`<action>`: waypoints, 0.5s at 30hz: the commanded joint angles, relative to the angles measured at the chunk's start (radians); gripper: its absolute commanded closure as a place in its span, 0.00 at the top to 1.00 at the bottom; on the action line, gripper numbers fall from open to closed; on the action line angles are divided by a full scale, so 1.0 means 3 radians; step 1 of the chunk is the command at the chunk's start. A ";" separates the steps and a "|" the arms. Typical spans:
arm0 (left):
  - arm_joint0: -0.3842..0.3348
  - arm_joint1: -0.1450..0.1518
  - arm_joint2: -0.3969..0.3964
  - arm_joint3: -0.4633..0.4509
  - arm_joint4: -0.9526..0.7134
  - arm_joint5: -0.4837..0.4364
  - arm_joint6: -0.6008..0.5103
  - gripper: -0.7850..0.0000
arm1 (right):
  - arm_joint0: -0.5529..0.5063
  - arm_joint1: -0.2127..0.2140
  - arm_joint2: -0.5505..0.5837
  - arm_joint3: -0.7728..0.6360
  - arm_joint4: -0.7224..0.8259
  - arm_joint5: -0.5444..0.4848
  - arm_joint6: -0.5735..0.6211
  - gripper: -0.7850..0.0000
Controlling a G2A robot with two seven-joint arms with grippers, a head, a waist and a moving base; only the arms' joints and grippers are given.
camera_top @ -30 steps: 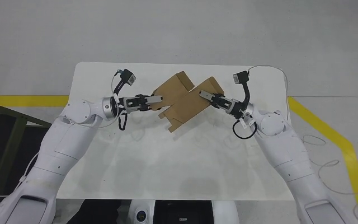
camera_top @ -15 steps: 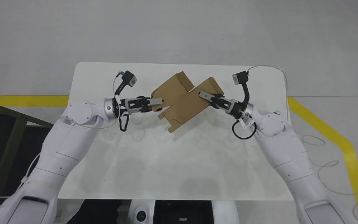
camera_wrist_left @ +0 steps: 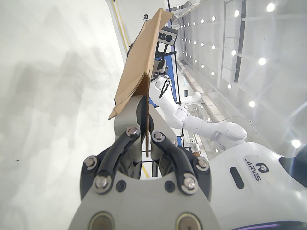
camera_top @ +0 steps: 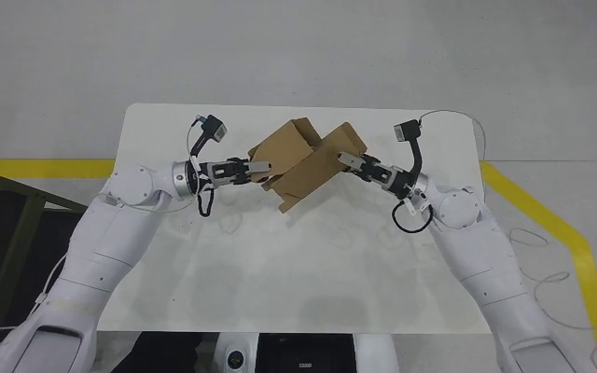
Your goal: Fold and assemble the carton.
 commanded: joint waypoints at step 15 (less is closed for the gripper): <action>-0.0115 0.0011 0.0015 -0.0069 0.0193 -0.0138 -0.0694 0.00 | -0.0074 0.0078 0.0090 -0.0408 0.0881 -0.0245 0.1028 0.94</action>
